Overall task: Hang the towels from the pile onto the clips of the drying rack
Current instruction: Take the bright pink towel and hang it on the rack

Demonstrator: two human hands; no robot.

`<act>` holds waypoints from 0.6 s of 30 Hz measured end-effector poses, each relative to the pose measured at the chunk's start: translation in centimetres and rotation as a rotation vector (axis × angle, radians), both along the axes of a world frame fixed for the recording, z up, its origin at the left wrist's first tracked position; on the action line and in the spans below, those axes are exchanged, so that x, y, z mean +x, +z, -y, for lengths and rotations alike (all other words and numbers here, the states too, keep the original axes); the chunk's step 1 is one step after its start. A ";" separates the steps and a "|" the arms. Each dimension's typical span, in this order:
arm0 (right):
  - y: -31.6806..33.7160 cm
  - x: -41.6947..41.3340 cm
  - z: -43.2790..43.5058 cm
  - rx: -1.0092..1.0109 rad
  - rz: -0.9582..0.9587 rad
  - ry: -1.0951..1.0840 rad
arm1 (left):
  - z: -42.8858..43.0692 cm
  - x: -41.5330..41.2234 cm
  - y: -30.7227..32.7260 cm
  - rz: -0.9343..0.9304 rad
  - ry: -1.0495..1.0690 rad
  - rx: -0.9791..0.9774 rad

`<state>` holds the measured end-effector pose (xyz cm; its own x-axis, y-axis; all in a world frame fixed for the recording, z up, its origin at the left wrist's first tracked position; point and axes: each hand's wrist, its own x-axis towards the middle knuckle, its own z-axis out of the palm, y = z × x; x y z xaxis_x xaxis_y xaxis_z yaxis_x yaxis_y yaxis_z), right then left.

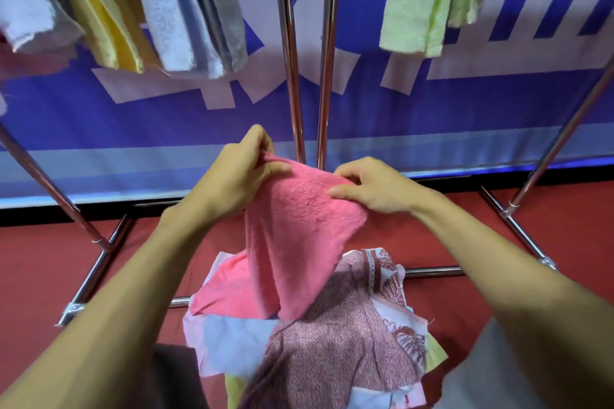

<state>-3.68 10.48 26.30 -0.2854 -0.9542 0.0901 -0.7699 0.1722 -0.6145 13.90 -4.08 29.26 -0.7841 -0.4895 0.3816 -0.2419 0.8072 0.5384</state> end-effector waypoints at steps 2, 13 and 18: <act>-0.1 -0.8 -0.6 0.010 -0.081 -0.086 | 0.3 -0.1 -0.4 0.004 0.020 -0.008; -1.5 -0.8 -2.0 -0.202 -0.015 -0.362 | 1.4 -1.0 -1.7 0.083 0.049 -0.147; 0.0 1.0 -3.1 -0.346 0.212 -0.457 | 0.4 1.2 -0.5 0.127 0.008 -0.166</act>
<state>-2.68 13.59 26.26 -0.7044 -0.6565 0.2700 -0.5204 0.2188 -0.8254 15.15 -4.47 28.80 -0.8275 -0.4342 0.3560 -0.3060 0.8803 0.3626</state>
